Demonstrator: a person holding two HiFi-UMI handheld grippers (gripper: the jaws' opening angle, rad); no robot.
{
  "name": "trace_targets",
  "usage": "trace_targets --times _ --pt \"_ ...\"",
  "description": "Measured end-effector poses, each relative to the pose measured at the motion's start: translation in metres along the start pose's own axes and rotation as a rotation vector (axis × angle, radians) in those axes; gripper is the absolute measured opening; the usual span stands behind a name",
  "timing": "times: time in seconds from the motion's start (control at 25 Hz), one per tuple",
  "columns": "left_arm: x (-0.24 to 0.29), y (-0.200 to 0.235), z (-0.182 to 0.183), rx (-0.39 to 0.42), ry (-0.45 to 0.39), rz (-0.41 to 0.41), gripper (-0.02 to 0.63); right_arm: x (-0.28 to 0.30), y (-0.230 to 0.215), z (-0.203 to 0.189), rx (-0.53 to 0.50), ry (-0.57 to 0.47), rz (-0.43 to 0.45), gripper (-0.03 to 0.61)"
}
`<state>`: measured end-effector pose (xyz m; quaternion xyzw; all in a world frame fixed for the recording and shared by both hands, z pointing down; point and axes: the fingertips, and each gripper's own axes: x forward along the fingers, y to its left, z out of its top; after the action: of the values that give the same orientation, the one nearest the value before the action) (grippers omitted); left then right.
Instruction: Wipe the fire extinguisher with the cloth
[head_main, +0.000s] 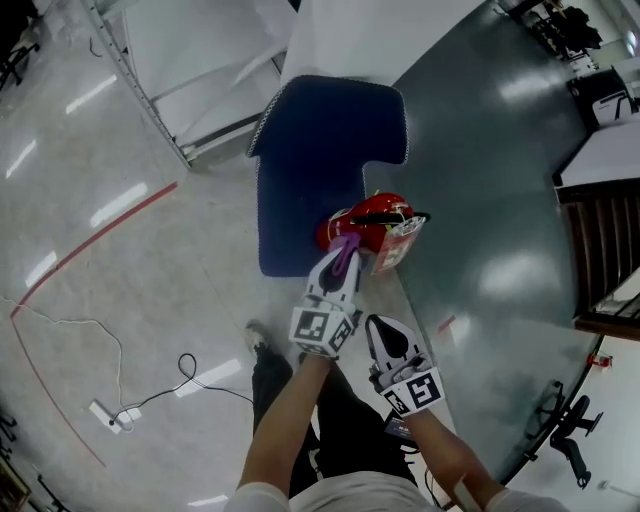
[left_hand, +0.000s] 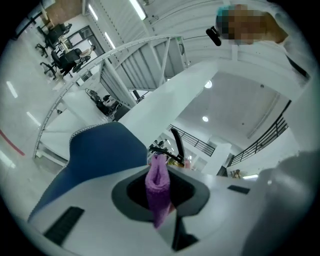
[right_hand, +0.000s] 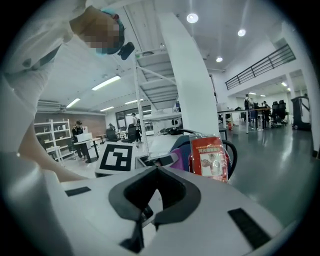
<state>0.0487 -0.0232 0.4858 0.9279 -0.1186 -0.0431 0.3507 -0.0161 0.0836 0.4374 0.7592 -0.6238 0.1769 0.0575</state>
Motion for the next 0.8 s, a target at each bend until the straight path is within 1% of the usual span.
trace_targets --times 0.08,0.2,0.32,0.48,0.6,0.72,0.8 --pt "-0.017 0.005 0.012 0.012 -0.006 0.036 0.051 0.0 0.004 0.012 -0.022 0.001 0.017 0.014" --pt "-0.038 0.021 0.028 0.039 -0.024 0.114 0.051 0.007 0.003 0.031 -0.049 -0.018 0.042 0.014" --pt "-0.055 0.036 0.031 0.039 -0.039 0.209 0.051 0.012 -0.003 0.038 -0.062 -0.024 0.079 0.014" --pt "-0.06 0.048 0.018 0.036 -0.072 0.323 0.051 0.022 -0.019 0.027 -0.096 -0.01 0.178 0.014" --pt "-0.06 0.052 -0.001 0.071 -0.082 0.42 0.051 0.026 -0.033 0.012 -0.122 -0.004 0.26 0.014" --pt "-0.063 0.048 -0.015 0.093 -0.116 0.544 0.051 0.025 -0.051 0.001 -0.139 0.029 0.351 0.014" --pt "-0.071 0.045 -0.026 0.097 -0.119 0.619 0.051 0.019 -0.061 -0.005 -0.117 0.048 0.383 0.014"
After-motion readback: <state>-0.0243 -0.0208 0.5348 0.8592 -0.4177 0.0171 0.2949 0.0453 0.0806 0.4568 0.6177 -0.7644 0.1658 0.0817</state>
